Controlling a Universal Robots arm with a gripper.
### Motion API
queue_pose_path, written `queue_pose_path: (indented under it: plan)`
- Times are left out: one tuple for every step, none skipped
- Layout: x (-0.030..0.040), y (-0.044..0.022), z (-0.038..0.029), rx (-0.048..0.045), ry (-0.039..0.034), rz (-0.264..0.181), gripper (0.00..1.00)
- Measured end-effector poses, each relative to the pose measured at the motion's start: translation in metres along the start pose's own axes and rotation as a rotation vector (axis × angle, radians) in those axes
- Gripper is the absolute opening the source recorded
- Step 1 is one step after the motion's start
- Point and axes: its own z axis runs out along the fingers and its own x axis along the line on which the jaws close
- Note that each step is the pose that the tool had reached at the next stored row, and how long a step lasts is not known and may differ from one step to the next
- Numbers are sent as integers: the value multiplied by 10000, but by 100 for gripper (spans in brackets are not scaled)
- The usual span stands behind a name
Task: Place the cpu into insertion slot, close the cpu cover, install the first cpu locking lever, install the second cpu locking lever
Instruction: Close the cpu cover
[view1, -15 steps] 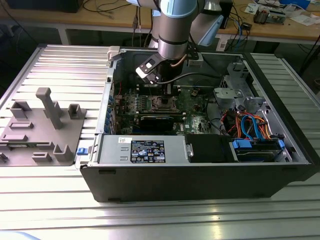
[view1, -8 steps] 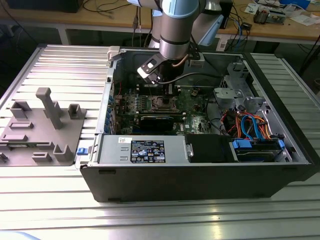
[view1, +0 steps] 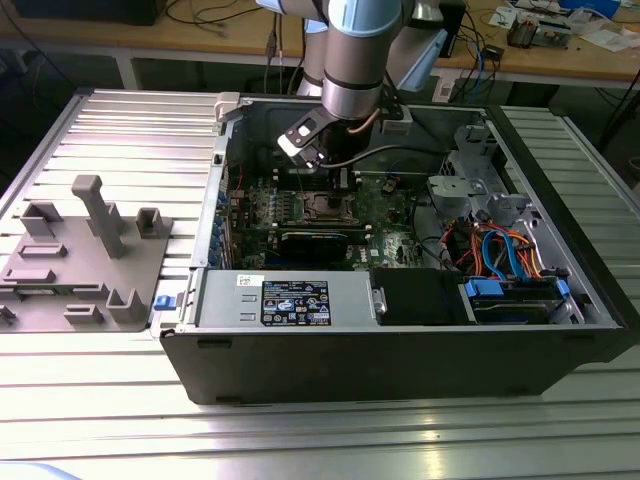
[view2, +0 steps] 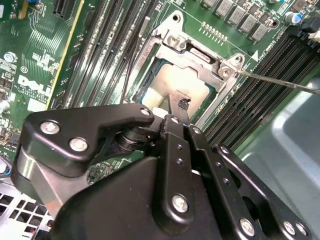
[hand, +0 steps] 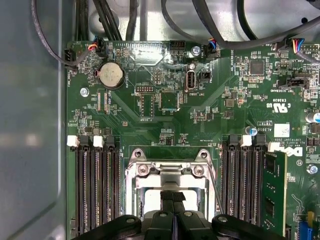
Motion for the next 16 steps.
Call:
queue_pose_path:
  plan:
    - [0, 18, -1, 3, 0, 0, 11]
    - [0, 27, -1, 6, 0, -1, 11]
    - [0, 35, -1, 7, 1, -1, 11]
    - [0, 44, -2, 9, 1, -1, 11]
    - [0, 49, -3, 10, 1, -1, 11]
    - [0, 60, -3, 11, 2, 0, 11]
    - [0, 66, -5, 12, 1, 0, 11]
    - [0, 69, -7, 12, 0, 0, 11]
    - [0, 71, -12, 13, -1, 1, 11]
    - [0, 71, -20, 12, -1, 2, 11]
    - [0, 71, -31, 12, -1, 1, 11]
    - [0, 72, -43, 13, 0, 1, 11]
    - [0, 72, -66, 12, 1, -1, 11]
    - [0, 72, -88, 12, 1, 0, 11]
    - [0, 72, -108, 13, 0, 0, 11]
    - [0, 71, -132, 12, 1, 0, 11]
